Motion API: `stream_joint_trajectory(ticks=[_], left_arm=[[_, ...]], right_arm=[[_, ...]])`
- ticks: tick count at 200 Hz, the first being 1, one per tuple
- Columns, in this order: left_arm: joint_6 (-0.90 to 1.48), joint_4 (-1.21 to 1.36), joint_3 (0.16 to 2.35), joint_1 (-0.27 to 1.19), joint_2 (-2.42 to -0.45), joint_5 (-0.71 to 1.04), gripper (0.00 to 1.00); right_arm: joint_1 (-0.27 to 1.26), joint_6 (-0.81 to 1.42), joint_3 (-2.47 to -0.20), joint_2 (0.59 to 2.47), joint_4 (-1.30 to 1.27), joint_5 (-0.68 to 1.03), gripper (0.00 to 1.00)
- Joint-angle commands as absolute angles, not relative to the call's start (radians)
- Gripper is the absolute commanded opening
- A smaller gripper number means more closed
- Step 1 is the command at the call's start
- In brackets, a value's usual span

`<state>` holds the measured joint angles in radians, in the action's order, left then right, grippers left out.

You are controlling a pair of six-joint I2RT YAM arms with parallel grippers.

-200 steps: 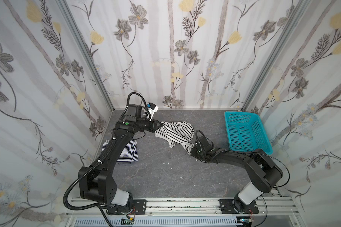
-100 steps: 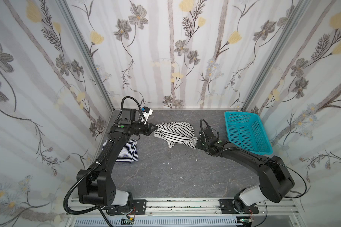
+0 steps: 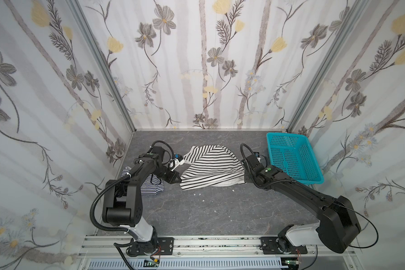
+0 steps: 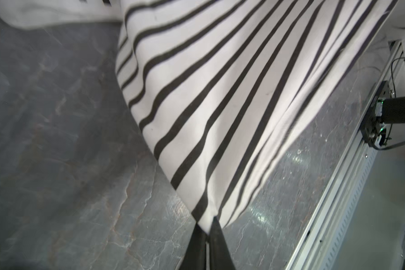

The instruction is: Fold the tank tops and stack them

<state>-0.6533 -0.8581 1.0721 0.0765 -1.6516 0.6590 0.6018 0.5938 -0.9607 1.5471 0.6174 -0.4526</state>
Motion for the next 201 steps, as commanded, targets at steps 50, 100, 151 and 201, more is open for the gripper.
stream_joint_trajectory(ticks=[50,100,151,201], left_arm=[[-0.728,-0.929,1.172,0.078,-1.83,0.707,0.07],[-0.625,-0.828,1.212,0.097,-1.877,0.685,0.3],[-0.645,-0.704,1.044,0.067,-1.772,0.636,0.47],[-0.703,-0.68,0.908,0.057,-1.692,0.719,0.51]], right_arm=[[0.633,0.609,-0.949,1.637,0.595,-0.443,0.0],[0.649,0.616,-0.96,1.672,0.593,-0.453,0.0],[0.658,0.624,-0.951,1.68,0.586,-0.45,0.0],[0.659,0.63,-0.94,1.678,0.579,-0.444,0.0]])
